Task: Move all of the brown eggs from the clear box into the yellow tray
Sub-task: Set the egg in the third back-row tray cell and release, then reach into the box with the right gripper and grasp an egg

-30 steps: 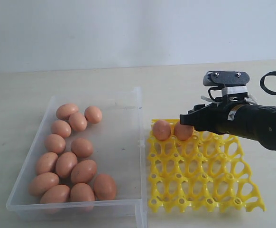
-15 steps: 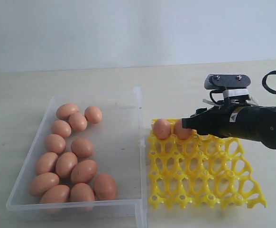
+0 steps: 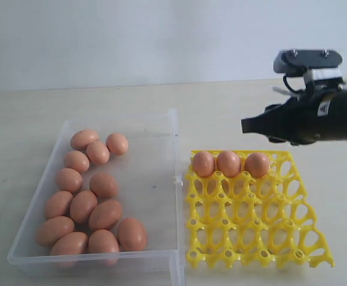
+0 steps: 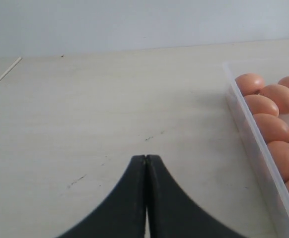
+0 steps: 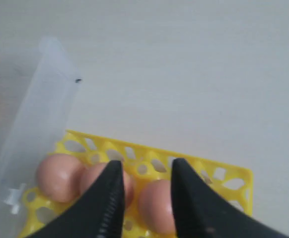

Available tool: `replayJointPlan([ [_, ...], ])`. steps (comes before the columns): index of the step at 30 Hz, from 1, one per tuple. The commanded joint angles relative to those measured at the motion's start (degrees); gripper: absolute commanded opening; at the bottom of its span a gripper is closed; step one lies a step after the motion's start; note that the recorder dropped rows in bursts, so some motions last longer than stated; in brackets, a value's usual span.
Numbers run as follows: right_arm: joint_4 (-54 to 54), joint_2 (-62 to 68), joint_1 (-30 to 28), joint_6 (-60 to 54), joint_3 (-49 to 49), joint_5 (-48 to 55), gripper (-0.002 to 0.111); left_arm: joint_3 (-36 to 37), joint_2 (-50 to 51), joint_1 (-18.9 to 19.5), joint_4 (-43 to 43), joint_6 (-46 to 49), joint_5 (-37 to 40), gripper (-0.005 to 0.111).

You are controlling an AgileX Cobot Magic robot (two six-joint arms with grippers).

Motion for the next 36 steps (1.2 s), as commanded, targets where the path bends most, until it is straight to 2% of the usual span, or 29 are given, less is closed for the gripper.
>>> replayJointPlan([
  [1, -0.6, -1.0, 7.4, -7.8, -14.9, 19.1, 0.0, -0.3, 0.2, 0.2, 0.2, 0.2, -0.3, 0.0],
  [7, 3.1, 11.0, 16.7, -10.4, -32.3, 30.8, 0.0, -0.3, 0.2, 0.2, 0.2, 0.2, -0.3, 0.0],
  [9, 4.6, 16.5, 18.9, -10.5, -37.7, 34.4, 0.005, -0.3, 0.2, 0.2, 0.2, 0.2, -0.3, 0.0],
  [10, 5.9, 19.3, 19.9, -11.1, -40.3, 36.8, 0.01, -0.3, 0.2, 0.2, 0.2, 0.2, -0.3, 0.0],
  [12, 8.4, 26.7, 22.5, -13.1, -47.7, 43.7, 0.033, -0.3, 0.2, 0.2, 0.2, 0.2, -0.3, 0.0],
  [13, 8.5, 30.9, 24.0, -13.4, -52.3, 46.5, 0.05, -0.3, 0.2, 0.2, 0.2, 0.2, -0.3, 0.0],
  [15, 8.0, 36.9, 25.5, -13.4, -59.3, 48.3, 0.063, -0.3, 0.2, 0.2, 0.2, 0.2, -0.3, 0.0],
  [20, 8.1, 48.2, 26.8, -15.5, -74.7, 57.9, 0.062, -0.3, 0.2, 0.1, 0.2, 0.3, -0.3, 0.0],
  [24, 7.0, 53.8, 26.9, -16.3, -82.1, 63.5, 0.062, -0.3, 0.2, 0.1, 0.2, 0.3, -0.3, 0.0],
  [36, 7.1, 58.4, 26.9, -16.9, -84.9, 60.5, 0.062, -0.3, 0.2, 0.1, 0.2, 0.3, -0.3, 0.0],
])
